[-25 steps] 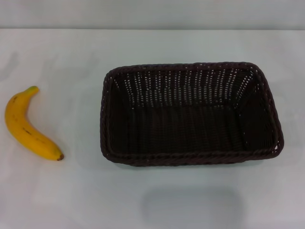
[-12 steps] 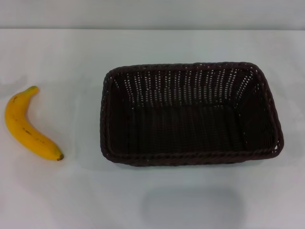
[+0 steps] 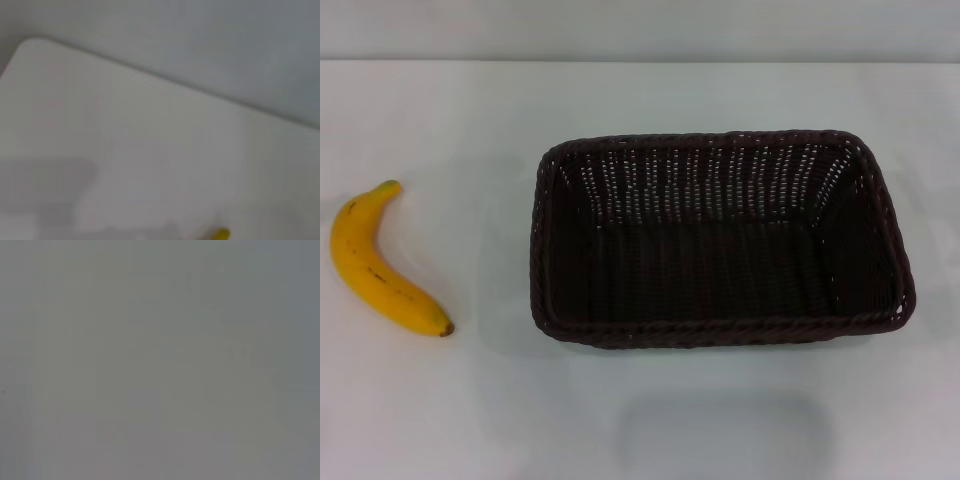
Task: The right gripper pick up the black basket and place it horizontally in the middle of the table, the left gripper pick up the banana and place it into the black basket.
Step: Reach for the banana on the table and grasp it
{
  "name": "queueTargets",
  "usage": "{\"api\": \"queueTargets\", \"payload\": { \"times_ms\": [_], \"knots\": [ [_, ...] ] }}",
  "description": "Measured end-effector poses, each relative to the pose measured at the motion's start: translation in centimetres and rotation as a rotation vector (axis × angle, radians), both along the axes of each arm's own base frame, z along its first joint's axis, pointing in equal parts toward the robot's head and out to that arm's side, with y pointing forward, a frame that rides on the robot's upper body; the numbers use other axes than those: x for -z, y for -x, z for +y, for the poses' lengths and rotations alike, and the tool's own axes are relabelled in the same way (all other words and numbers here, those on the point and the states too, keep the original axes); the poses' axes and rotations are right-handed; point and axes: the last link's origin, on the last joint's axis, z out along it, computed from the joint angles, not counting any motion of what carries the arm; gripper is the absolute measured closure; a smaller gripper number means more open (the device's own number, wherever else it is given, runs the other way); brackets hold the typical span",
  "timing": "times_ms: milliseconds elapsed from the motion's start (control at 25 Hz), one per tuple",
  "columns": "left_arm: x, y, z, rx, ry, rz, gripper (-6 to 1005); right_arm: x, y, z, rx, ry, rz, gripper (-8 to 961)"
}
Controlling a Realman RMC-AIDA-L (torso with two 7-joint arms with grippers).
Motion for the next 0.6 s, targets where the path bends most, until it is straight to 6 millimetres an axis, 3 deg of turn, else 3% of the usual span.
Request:
{"api": "queueTargets", "payload": {
  "times_ms": [360,600],
  "knots": [
    [0.9,0.0,-1.0,-0.142,0.153,0.088,227,0.6,0.4,0.5,-0.010,0.007,0.014,263],
    [2.3,-0.6,-0.4,-0.228,0.178,0.070,230,0.0,-0.2,-0.3,0.004,-0.013,-0.003,263]
  ]
}}
